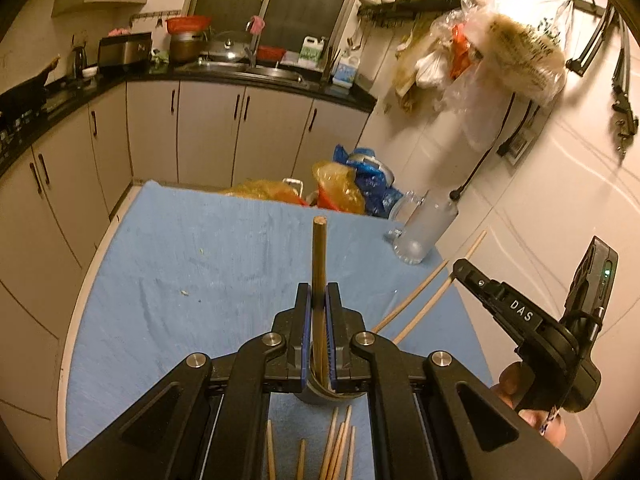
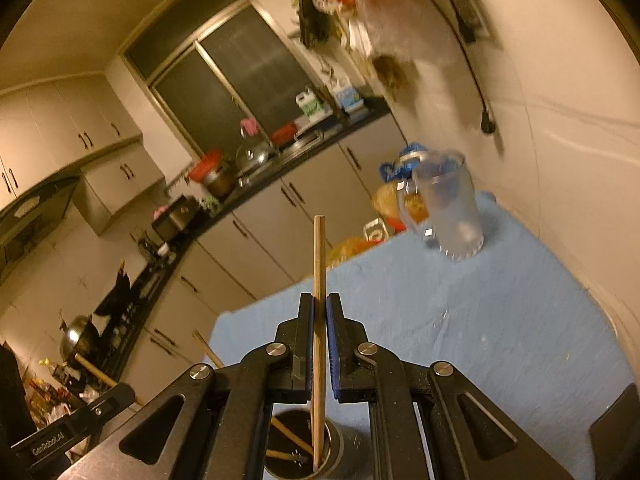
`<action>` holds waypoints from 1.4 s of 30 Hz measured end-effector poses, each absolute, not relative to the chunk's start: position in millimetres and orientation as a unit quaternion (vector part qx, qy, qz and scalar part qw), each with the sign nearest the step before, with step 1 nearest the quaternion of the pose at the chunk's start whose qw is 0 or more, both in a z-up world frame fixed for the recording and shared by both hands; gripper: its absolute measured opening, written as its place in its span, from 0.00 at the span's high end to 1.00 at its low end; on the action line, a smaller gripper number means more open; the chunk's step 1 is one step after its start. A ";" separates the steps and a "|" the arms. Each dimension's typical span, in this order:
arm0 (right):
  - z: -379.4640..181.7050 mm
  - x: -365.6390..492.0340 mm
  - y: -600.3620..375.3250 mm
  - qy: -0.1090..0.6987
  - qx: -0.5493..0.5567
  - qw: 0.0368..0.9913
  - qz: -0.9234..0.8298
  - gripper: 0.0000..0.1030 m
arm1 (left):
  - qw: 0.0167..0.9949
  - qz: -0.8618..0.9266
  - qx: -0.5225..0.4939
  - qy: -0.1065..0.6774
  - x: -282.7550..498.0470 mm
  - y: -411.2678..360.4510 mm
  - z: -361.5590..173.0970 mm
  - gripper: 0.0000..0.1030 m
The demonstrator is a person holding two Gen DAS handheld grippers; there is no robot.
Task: Organize utensils
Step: 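Open both grippers and return them to the remaining chopsticks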
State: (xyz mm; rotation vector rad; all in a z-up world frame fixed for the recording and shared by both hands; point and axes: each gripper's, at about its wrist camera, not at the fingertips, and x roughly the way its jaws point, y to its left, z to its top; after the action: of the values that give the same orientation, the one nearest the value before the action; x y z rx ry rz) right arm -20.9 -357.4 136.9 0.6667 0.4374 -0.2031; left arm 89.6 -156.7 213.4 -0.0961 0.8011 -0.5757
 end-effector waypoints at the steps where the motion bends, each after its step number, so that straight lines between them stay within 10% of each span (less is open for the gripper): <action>1: 133.2 -19.8 -356.1 0.217 0.324 0.916 -0.097 0.94 | 0.878 -0.276 -0.044 0.389 92.1 -159.6 208.9 0.94; 25: 132.4 -80.4 -339.8 0.227 0.325 0.917 -0.043 0.73 | 0.896 -0.286 -0.036 0.337 34.7 -128.1 220.1 0.74; 42: 7.6 -141.3 -290.8 0.373 0.350 0.859 -0.015 0.69 | 0.837 -0.260 -0.070 0.476 -15.9 -58.2 75.4 0.74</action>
State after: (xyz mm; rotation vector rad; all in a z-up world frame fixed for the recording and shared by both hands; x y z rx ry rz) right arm -141.3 -290.8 7.6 0.7343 0.7837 -0.0320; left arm -15.9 -58.2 75.4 -0.1487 1.0071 -0.5510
